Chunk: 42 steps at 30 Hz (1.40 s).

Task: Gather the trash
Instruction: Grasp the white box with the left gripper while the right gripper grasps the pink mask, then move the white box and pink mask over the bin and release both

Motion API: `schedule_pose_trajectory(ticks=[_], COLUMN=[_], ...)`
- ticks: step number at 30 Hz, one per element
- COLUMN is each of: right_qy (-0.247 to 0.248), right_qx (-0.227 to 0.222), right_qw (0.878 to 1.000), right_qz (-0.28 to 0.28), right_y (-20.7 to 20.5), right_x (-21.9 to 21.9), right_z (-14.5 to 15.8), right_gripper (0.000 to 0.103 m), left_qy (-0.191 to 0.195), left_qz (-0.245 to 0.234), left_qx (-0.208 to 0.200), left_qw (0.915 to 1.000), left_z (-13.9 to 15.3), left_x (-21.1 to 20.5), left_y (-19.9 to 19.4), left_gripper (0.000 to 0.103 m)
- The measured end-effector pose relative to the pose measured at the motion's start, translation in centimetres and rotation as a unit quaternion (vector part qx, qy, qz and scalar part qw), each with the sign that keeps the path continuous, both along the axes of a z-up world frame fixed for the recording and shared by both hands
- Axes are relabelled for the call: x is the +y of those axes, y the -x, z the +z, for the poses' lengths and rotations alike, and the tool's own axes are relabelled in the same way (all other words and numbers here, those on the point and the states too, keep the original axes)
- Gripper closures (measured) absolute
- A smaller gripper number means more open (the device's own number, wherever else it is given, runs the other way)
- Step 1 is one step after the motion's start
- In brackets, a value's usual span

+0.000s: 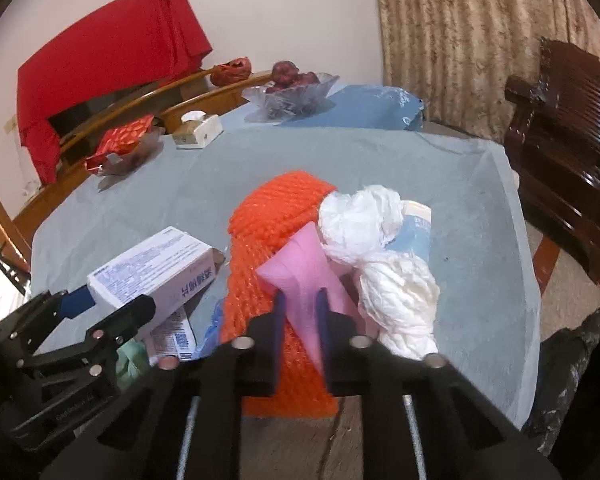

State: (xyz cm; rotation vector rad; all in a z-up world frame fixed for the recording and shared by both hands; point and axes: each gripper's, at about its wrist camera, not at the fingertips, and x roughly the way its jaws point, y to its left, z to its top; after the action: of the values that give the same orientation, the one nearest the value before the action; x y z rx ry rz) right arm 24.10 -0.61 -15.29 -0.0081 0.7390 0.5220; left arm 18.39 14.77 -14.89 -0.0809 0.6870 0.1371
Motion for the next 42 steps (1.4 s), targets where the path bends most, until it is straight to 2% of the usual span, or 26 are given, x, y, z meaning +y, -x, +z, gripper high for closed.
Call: schedule_pose_trajectory(ticks=[13, 22, 34, 42], right_qy=[-0.056, -0.067, -0.053, -0.033], right_qx=[-0.064, -0.096, -0.106, -0.099], right_qw=[0.996, 0.993, 0.99, 0.985], right_qz=[0.01, -0.004, -0.071, -0.134], right_y=[3.7, 6.4, 9.4, 11.7], right_x=[-2.1, -5.1, -12.1, -17.8], right_z=[5.6, 8.9, 10.0, 9.3], right_gripper=[0.097, 0.097, 0.097, 0.097], left_qy=[0.02, 0.029, 0.033, 0.044], left_qz=[-0.013, -0.043, -0.121, -0.201], left_qx=[-0.055, -0.093, -0.105, -0.097], left_qw=[0.9982, 0.9943, 0.9865, 0.9737], left_z=[4.4, 7.6, 9.4, 9.0], left_x=[-1.1, -3.7, -10.0, -16.6], left_y=[3.3, 5.7, 6.7, 5.8], left_gripper=[0.047, 0.047, 0.047, 0.047])
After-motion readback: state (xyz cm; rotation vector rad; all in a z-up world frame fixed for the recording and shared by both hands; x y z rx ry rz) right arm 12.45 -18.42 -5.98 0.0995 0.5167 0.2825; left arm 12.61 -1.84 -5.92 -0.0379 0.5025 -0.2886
